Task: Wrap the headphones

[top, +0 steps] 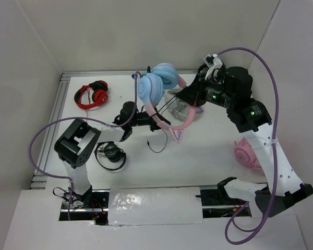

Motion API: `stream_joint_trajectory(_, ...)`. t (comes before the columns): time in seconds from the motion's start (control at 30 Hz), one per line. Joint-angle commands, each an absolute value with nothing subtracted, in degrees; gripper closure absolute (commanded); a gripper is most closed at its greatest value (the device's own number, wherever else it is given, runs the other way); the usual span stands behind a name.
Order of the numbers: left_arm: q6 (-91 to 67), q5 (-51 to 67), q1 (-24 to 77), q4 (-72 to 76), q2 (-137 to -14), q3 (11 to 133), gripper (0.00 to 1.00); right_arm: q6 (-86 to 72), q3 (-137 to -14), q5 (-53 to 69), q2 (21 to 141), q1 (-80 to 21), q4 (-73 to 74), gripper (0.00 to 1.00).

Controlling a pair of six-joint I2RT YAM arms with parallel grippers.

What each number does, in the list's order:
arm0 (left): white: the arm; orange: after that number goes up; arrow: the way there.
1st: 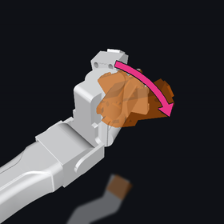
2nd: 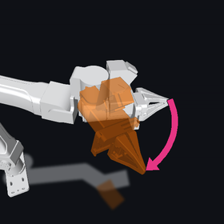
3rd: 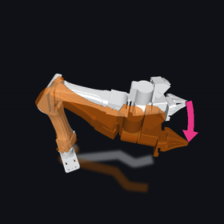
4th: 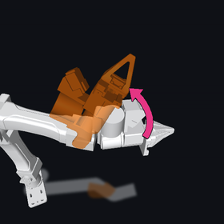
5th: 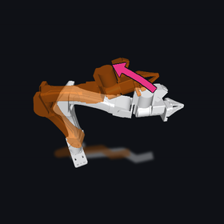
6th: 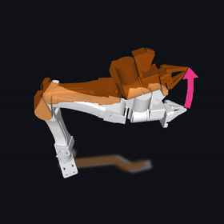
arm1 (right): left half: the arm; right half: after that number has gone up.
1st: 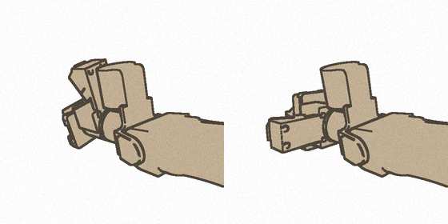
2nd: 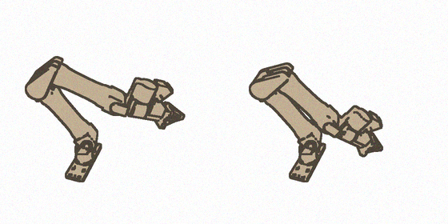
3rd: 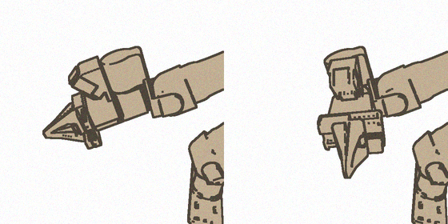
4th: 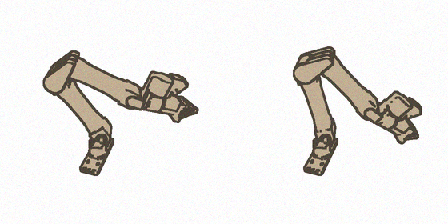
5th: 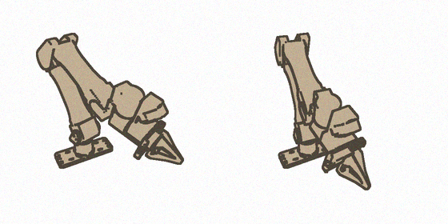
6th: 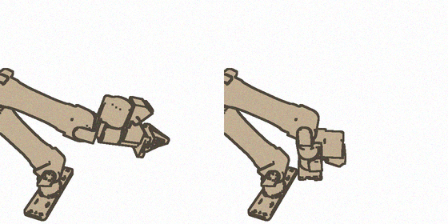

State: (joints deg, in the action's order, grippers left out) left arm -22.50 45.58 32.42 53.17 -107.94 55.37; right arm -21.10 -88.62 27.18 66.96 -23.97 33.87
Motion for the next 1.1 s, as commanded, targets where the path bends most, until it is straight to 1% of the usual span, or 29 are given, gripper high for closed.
stream_joint_trajectory(0.0, -24.5, 37.8, 28.7, 52.8, -99.9, 49.4, 1.00, -21.5, -86.5, 24.8, 63.0, -20.9, 30.1, 1.00)
stream_joint_trajectory(0.07, -23.6, 35.2, 27.3, 49.1, -94.6, 45.8, 1.00, -21.5, -83.2, 24.3, 61.8, -18.1, 29.4, 1.00)
stream_joint_trajectory(0.1, -22.6, 33.5, 27.2, 44.0, -92.7, 44.4, 1.00, -21.4, -81.9, 23.9, 61.4, -17.3, 29.4, 1.00)
stream_joint_trajectory(0.13, -22.0, 29.0, 27.6, 41.2, -89.0, 43.9, 1.00, -21.1, -81.4, 21.3, 61.0, -16.2, 29.4, 1.00)
stream_joint_trajectory(0.2, -20.4, 23.1, 29.0, 35.5, -86.1, 43.3, 1.00, -19.3, -79.7, 16.7, 60.8, -15.5, 30.3, 1.00)
stream_joint_trajectory(0.23, -20.1, 17.7, 29.4, 29.2, -83.7, 43.7, 1.00, -19.0, -79.2, 12.6, 60.8, -14.3, 30.8, 1.00)
stream_joint_trajectory(0.3, -19.9, 13.8, 30.3, 23.1, -81.3, 43.9, 1.00, -18.3, -76.7, 10.8, 60.9, -13.0, 30.8, 1.00)
stream_joint_trajectory(0.4, -20.7, 11.1, 30.3, 16.7, -75.2, 42.3, 1.00, -18.5, -74.7, 10.2, 60.6, -11.0, 28.9, 1.00)
stream_joint_trajectory(0.53, -21.7, 11.1, 30.8, 7.2, -67.3, 42.4, 1.00, -18.7, -75.8, 3.3, 62.5, -10.6, 30.8, 1.00)
stream_joint_trajectory(0.6, -21.6, 9.9, 31.3, 4.7, -64.7, 43.4, 1.00, -18.6, -76.1, 2.2, 64.0, -10.5, 31.1, 1.00)
stream_joint_trajectory(0.7, -21.7, 8.3, 32.7, 0.5, -63.5, 44.6, 1.00, -18.7, -75.9, 0.2, 66.0, -11.7, 30.7, 1.00)
stream_joint_trajectory(0.73, -22.0, 8.3, 32.8, 0.3, -63.1, 45.0, 1.00, -18.3, -75.7, -2.0, 66.4, -12.4, 30.5, 1.00)
stream_joint_trajectory(0.77, -22.2, 8.1, 32.9, -3.7, -62.9, 46.2, 1.00, -17.9, -75.7, -5.8, 67.7, -14.3, 30.3, 1.00)
stream_joint_trajectory(0.83, -22.8, 6.2, 33.1, -6.4, -62.8, 47.5, 1.00, -16.6, -76.0, -10.7, 69.1, -16.3, 30.7, 1.00)
stream_joint_trajectory(0.87, -22.9, 5.4, 33.2, -8.5, -62.7, 48.6, 1.00, -16.4, -76.2, -15.2, 69.9, -17.3, 30.8, 1.00)
stream_joint_trajectory(0.93, -23.1, 2.9, 33.4, -10.8, -62.4, 49.9, 1.00, -15.0, -76.2, -18.7, 71.8, -20.3, 30.2, 1.00)
stream_joint_trajectory(1.07, -21.4, 1.6, 33.9, -13.8, -61.6, 52.3, 1.00, -12.5, -76.4, -25.9, 75.2, -25.3, 28.6, 1.00)
